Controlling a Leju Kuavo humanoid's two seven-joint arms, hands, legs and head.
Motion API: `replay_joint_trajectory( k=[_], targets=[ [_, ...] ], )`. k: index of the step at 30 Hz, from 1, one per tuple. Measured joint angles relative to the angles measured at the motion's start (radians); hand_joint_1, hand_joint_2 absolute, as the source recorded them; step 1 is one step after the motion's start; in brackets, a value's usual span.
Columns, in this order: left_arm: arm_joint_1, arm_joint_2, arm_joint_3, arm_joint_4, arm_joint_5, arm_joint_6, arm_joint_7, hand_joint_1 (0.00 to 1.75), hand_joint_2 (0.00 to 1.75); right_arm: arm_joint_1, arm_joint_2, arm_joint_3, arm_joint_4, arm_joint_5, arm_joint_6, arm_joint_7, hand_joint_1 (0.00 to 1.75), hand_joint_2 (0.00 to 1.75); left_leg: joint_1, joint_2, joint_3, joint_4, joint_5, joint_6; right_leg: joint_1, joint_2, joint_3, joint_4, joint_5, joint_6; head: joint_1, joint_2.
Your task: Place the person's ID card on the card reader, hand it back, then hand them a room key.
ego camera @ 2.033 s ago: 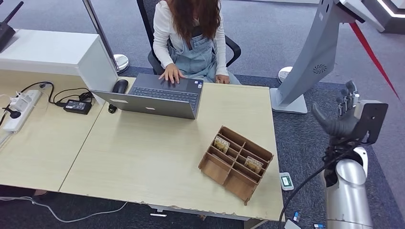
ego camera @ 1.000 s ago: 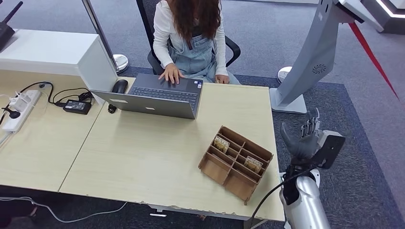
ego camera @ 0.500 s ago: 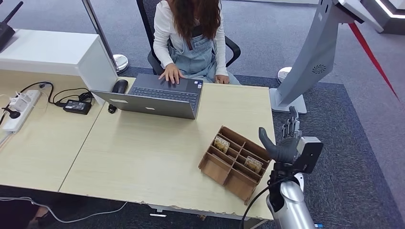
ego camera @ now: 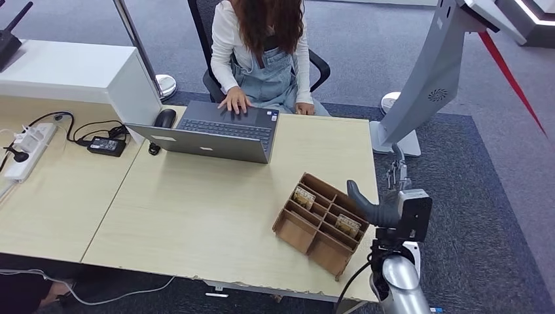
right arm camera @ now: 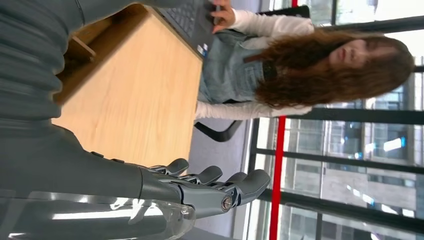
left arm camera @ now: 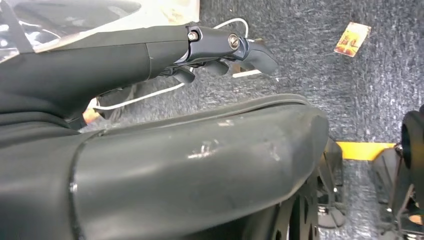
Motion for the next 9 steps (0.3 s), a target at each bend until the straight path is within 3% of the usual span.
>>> replay_joint_trajectory(
  k=[9],
  targets=[
    [0.004, 0.0, 0.018, 0.004, 0.019, 0.035, 0.028, 0.0, 0.0, 0.077, -0.004, 0.002, -0.151, 0.063, 0.024, 0.054, 0.0, 1.75, 0.0, 0.0, 0.0, 0.0, 0.0, 0.0, 0.0, 0.0, 0.0, 0.0, 0.0, 0.0, 0.0, 0.0]
  ],
)
